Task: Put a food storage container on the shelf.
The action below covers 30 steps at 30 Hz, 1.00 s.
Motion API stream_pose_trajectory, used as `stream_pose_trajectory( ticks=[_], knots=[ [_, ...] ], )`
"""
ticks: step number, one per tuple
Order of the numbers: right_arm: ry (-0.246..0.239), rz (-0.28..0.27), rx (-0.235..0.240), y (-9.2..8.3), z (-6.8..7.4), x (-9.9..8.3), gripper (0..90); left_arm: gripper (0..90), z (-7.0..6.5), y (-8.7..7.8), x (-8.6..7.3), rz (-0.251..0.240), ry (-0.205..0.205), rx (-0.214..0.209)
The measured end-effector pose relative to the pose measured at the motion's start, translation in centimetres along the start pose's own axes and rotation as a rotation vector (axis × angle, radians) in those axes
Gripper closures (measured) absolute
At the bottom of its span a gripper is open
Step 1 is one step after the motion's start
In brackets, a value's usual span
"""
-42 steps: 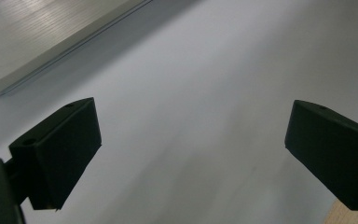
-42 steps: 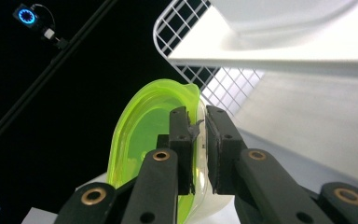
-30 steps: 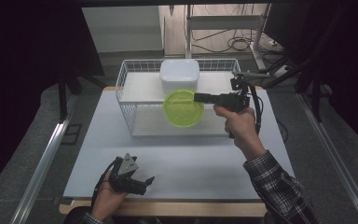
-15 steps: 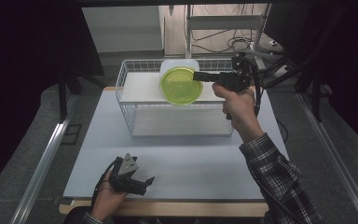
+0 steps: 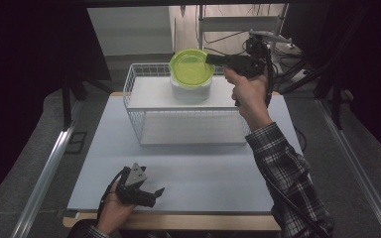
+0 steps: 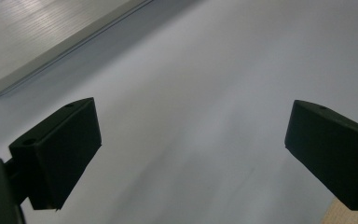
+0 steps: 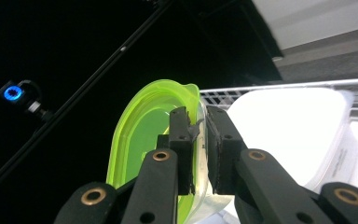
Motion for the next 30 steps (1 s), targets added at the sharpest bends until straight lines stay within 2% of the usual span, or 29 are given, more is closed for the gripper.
stream_pose_trajectory(
  ticks=[5,13,25,27,30],
  knots=[
    [0.025,-0.034,-0.052,0.8,-0.5,0.8,81.6,3.3,0.0,0.0,0.0,0.001,0.001,-0.002],
    [0.052,-0.053,-0.126,2.3,-1.6,1.4,81.5,3.3,0.0,0.0,0.0,0.001,0.004,-0.004],
    [0.091,-0.07,-0.183,4.0,-2.6,1.6,81.1,3.3,-0.1,0.1,0.0,0.003,0.011,-0.007],
    [0.101,-0.075,-0.178,4.0,-2.8,1.6,80.4,3.3,-0.1,0.1,0.0,0.003,0.011,-0.008],
    [0.089,-0.071,-0.188,4.2,-3.0,1.6,78.3,3.3,-0.2,0.1,0.0,0.006,0.01,-0.011]
  ],
)
Point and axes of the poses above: each handheld gripper's, and its own axes: y roughly forward along the jaws, x roughly out of its top, z roughly to its left, the point moved 2 cm from there along y, roughly forward along the jaws, and after that the axes turned 3 degrees about z, right-handed, at the moved point
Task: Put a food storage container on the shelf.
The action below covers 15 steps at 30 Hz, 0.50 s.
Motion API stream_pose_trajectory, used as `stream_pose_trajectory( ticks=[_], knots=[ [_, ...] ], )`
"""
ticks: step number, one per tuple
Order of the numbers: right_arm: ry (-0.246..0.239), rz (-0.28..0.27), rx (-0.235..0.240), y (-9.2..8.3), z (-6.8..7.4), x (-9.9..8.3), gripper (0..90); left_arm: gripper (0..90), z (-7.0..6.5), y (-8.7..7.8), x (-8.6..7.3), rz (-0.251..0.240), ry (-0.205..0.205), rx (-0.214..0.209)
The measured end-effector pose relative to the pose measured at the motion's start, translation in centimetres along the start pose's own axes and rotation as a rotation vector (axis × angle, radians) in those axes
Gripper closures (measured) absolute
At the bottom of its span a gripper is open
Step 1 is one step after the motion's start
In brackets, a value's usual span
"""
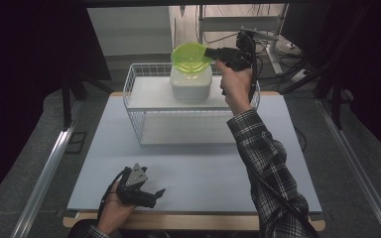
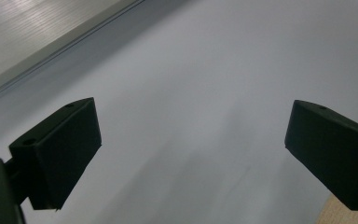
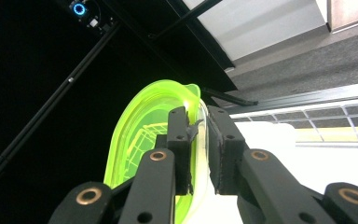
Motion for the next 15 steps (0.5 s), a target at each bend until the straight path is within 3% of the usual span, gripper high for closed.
stream_pose_trajectory(
  ticks=[4,12,15],
  knots=[
    [-0.022,0.008,-0.026,0.23,-0.13,0.01,72.7,3.3,-0.01,0.04,0.02,0.001,0.007,0.002],
    [0.0,0.021,-0.012,0.42,-0.64,0.24,71.7,3.3,-0.07,0.1,0.03,0.002,0.008,0.0],
    [0.019,0.034,0.02,0.54,-0.8,0.21,70.3,3.3,-0.08,0.12,0.03,0.002,0.007,-0.002]
  ],
)
Point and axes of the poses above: each handheld gripper's, and its own axes: y roughly forward along the jaws, x roughly out of its top, z roughly to its left, the point moved 2 cm from there along y, roughly forward along the jaws, and after that the axes turned 3 degrees about z, right-handed, at the moved point
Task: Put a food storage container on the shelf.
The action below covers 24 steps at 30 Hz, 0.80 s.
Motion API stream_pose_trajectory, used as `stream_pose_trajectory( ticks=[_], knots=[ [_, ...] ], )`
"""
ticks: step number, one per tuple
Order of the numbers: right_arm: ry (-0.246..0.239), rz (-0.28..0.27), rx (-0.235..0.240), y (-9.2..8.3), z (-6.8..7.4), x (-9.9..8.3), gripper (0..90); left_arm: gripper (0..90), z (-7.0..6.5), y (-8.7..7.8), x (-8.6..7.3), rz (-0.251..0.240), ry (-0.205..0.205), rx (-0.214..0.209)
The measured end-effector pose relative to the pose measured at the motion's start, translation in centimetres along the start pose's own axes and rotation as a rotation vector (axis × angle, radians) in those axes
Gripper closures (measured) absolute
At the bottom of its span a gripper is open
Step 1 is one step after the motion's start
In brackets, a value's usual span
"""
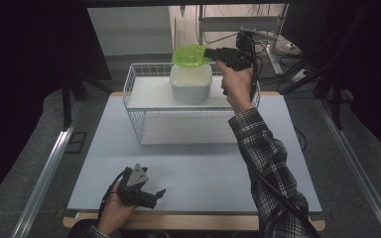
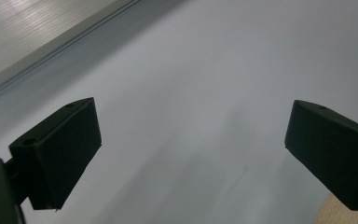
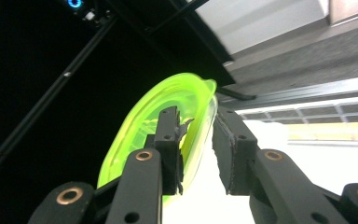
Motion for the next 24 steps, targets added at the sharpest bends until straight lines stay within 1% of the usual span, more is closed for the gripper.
stream_pose_trajectory(
  ticks=[1,3,6,8,13,15,17,20,21,24],
  knots=[
    [0.006,0.001,0.005,0.04,-0.02,-0.02,70.0,3.3,0.0,0.01,0.0,0.001,0.0,0.0],
    [0.002,-0.001,0.001,0.1,-0.05,0.01,69.5,3.3,-0.03,0.03,-0.01,0.002,0.0,-0.001],
    [-0.004,0.01,0.001,0.41,-0.14,-0.04,65.7,3.3,-0.04,0.04,0.0,0.002,0.001,-0.002],
    [0.001,0.012,0.018,0.59,-0.25,-0.11,65.5,3.3,-0.05,0.06,0.0,0.003,0.001,-0.002],
    [0.006,0.018,0.038,0.69,-0.26,-0.12,66.1,3.3,-0.02,0.05,-0.02,0.006,0.004,-0.003],
    [0.004,0.018,0.033,0.71,-0.25,-0.15,65.5,3.3,-0.03,0.06,-0.02,0.006,0.004,-0.004],
    [0.007,0.026,0.043,0.8,-0.29,-0.19,63.7,3.3,-0.05,0.08,-0.01,0.005,0.005,-0.004],
    [0.005,0.029,0.046,0.88,-0.36,-0.22,62.2,3.3,-0.06,0.08,-0.01,0.005,0.006,-0.003],
    [0.0,0.031,0.044,0.88,-0.3,-0.22,60.5,3.3,-0.07,0.09,0.0,0.002,0.002,-0.003],
    [-0.057,0.041,0.026,0.8,-0.12,-0.23,51.4,3.3,-0.01,0.04,-0.02,0.001,0.0,-0.003]
  ],
)
Point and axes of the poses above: each handheld gripper's, and its own axes: y roughly forward along the jaws, x roughly out of its top, z roughly to its left, the point moved 2 cm from there along y, roughly forward along the jaws, and after that the axes turned 3 degrees about z, right-handed, at the moved point
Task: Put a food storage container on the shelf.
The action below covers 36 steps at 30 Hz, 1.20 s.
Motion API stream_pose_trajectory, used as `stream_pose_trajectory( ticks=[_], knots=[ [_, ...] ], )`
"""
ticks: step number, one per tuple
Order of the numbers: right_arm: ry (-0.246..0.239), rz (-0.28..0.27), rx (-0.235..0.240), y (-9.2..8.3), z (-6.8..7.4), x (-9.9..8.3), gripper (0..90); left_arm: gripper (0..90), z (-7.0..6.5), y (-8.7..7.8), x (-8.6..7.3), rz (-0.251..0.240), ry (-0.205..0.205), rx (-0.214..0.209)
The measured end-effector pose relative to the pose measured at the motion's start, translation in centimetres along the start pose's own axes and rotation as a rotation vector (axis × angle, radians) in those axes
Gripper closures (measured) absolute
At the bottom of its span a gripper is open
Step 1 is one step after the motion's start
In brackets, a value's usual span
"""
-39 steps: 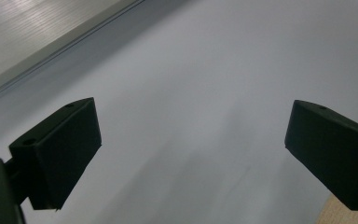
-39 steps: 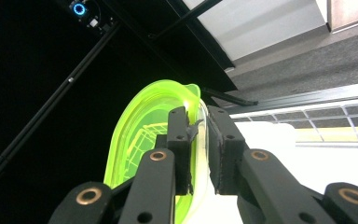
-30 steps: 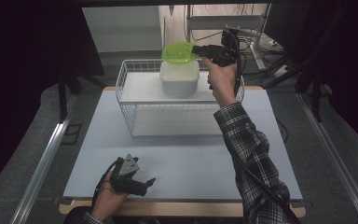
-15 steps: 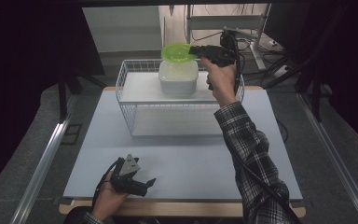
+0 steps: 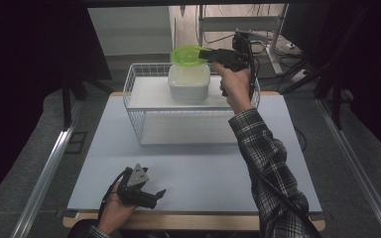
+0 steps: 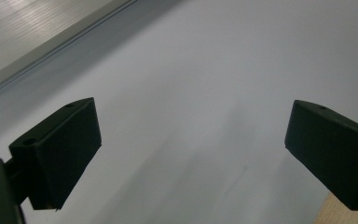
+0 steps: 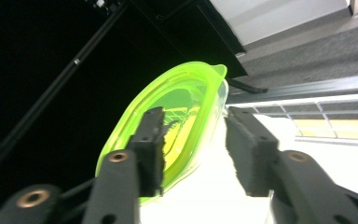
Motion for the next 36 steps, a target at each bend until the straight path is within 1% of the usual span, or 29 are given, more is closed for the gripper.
stream_pose_trajectory(
  ticks=[2,4,6,8,10,13,16,17,19,21,24,28,31,36],
  knots=[
    [-0.044,0.01,-0.006,-0.1,0.1,0.0,43.5,3.3,0.0,0.0,0.0,-0.001,0.0,0.001],
    [-0.069,0.016,-0.006,-0.4,0.2,0.0,36.7,3.3,0.0,-0.1,0.0,0.005,0.004,0.001],
    [-0.088,0.012,0.01,-0.9,0.3,-0.2,31.8,3.3,0.0,0.0,0.0,0.005,0.003,0.001],
    [-0.111,0.014,0.01,-1.5,0.4,-0.5,26.9,3.3,0.0,0.0,0.0,0.005,0.004,0.002],
    [-0.139,0.021,0.015,-2.1,0.3,-1.0,24.0,3.3,0.0,0.0,0.0,0.004,0.003,0.002],
    [-0.179,0.033,0.021,-3.0,0.2,-1.8,21.3,3.3,-0.1,0.0,0.0,0.004,0.002,0.004],
    [-0.208,0.052,0.026,-3.7,-0.1,-2.9,19.1,3.3,-0.1,0.1,0.0,0.0,-0.004,0.003],
    [-0.215,0.058,0.031,-4.0,-0.1,-3.2,18.5,3.2,-0.1,0.0,0.0,-0.006,-0.005,-0.003],
    [-0.242,0.067,0.031,-4.5,-0.3,-3.9,17.2,2.8,-0.1,-0.1,0.1,-0.033,-0.017,-0.031],
    [-0.27,0.073,0.024,-5.0,-0.3,-4.7,16.5,2.7,-0.1,-0.2,0.2,-0.058,-0.024,-0.046],
    [-0.316,0.08,0.021,-5.6,-0.4,-6.0,15.5,2.6,0.0,-0.3,0.2,-0.075,-0.034,-0.061],
    [-0.373,0.101,0.016,-6.2,-0.5,-8.0,13.9,2.3,0.1,-0.2,0.1,-0.083,-0.039,-0.065],
    [-0.424,0.112,0.004,-6.4,-0.6,-9.7,12.9,1.8,0.0,-0.2,0.1,-0.093,-0.032,-0.063],
    [-0.477,0.125,-0.007,-6.6,-1.2,-12.2,10.5,1.2,0.0,-0.1,0.1,-0.1,-0.019,-0.061]
  ],
)
Point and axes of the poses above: each handheld gripper's, and its own axes: y roughly forward along the jaws, x roughly out of its top, z roughly to its left, the point moved 2 cm from there along y, roughly forward along the jaws, and after that the axes turned 3 degrees about z, right-handed, at the moved point
